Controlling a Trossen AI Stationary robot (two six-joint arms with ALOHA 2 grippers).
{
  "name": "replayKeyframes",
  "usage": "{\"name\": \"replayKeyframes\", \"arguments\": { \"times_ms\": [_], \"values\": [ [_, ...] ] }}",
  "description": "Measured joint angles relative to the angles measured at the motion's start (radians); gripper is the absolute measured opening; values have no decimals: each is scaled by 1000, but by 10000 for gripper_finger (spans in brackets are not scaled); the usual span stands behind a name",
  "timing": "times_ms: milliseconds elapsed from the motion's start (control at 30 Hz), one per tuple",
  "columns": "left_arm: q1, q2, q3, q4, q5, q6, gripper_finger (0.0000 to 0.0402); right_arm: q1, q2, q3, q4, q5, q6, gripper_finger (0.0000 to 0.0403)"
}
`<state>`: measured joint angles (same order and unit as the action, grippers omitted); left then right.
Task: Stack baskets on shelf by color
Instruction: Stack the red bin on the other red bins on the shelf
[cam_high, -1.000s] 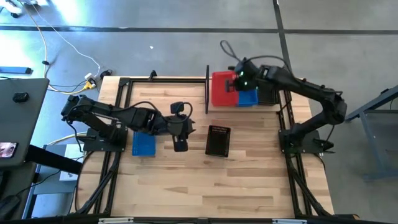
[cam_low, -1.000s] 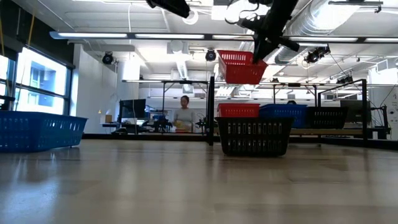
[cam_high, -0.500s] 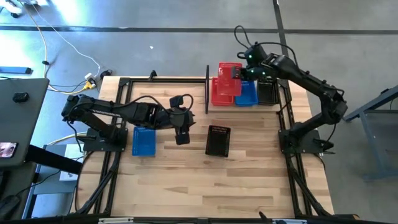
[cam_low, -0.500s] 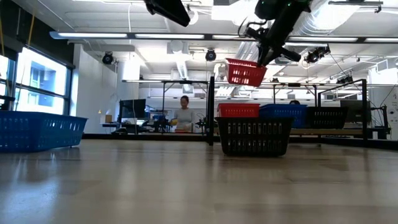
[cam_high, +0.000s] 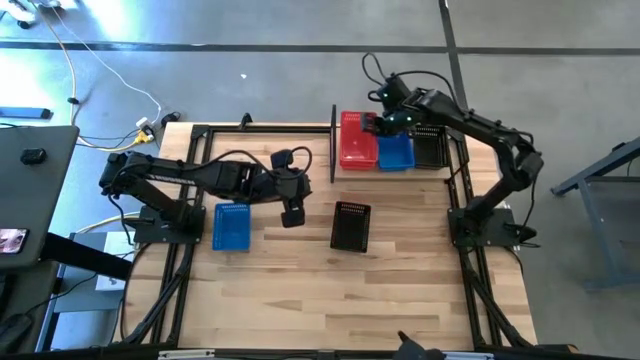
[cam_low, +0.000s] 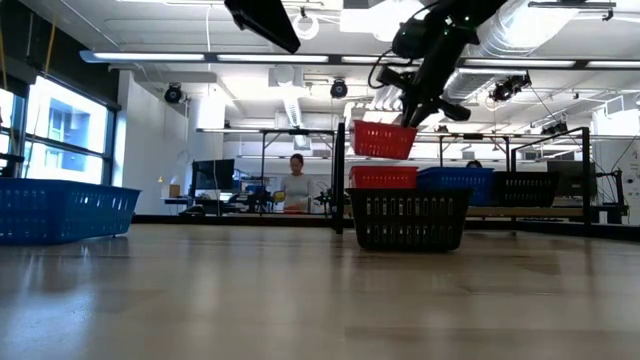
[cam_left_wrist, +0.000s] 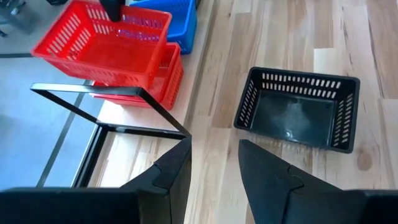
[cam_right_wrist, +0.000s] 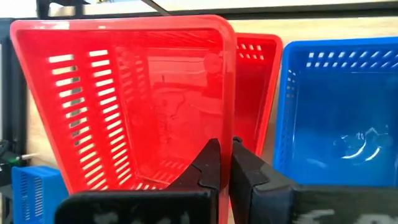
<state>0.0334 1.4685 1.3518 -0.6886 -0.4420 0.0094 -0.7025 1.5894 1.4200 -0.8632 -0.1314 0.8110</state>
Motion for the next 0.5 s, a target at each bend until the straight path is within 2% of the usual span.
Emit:
{"name": "replayKeyframes", "arguments": {
  "times_ms": [500],
  "values": [
    [0, 0, 0, -7, -19, 4, 122, -5, 85, 0, -7, -3, -27, 0]
  ]
}}
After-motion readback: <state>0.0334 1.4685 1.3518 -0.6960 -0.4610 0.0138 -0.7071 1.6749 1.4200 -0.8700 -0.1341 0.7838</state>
